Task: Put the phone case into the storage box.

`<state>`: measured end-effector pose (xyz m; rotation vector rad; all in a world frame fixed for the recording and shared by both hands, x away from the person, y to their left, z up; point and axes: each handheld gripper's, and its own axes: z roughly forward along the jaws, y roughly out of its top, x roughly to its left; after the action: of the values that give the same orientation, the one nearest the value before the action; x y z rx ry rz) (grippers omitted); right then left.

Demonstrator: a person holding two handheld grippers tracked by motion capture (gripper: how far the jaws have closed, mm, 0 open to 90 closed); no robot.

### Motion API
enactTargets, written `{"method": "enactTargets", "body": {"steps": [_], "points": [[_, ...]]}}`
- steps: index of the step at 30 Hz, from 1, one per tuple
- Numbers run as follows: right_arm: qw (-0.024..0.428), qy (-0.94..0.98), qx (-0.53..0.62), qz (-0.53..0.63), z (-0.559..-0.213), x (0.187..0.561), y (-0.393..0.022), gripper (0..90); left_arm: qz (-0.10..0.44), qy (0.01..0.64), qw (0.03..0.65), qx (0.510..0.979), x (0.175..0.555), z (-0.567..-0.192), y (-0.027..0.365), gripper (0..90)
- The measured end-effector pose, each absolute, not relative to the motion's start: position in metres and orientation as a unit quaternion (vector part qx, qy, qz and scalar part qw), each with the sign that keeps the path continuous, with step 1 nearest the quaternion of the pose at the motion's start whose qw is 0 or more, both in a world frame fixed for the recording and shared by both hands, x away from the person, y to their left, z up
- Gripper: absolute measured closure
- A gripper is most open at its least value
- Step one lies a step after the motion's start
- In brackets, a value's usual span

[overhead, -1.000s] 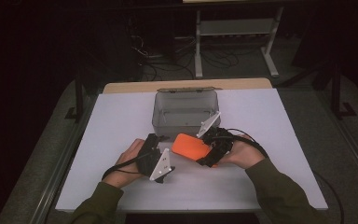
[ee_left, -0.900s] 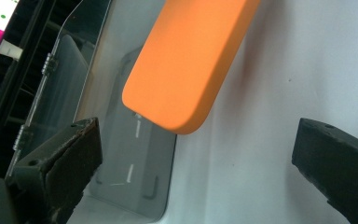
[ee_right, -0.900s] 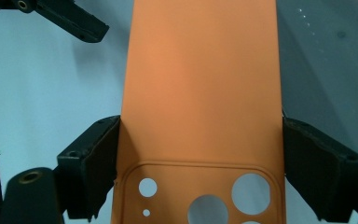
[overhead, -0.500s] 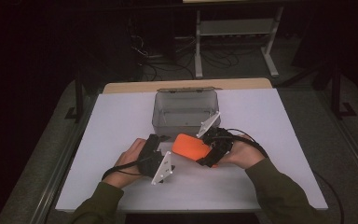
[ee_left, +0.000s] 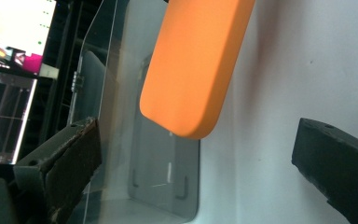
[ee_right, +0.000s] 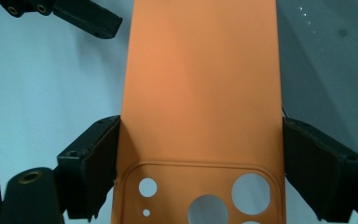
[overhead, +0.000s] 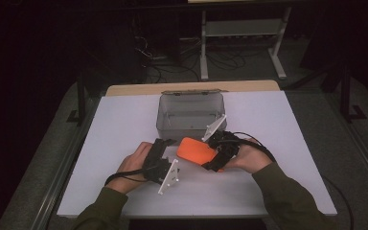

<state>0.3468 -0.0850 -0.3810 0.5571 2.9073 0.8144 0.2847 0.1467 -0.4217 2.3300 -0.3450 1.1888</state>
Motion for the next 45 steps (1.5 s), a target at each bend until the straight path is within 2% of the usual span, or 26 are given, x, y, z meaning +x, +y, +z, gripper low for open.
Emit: {"method": "enactTargets", "body": {"steps": [12, 45], "points": [[0.034, 0.946, 0.183, 0.265, -0.381, 0.347, -0.085, 15.2, 0.463, -0.135, 0.233, 0.844, 0.282, -0.424, 0.144, 1.0], [0.017, 0.946, 0.184, 0.266, -0.373, 0.352, -0.058, 15.2, 0.489, -0.158, 0.233, 0.826, 0.279, -0.422, 0.114, 1.0]]}}
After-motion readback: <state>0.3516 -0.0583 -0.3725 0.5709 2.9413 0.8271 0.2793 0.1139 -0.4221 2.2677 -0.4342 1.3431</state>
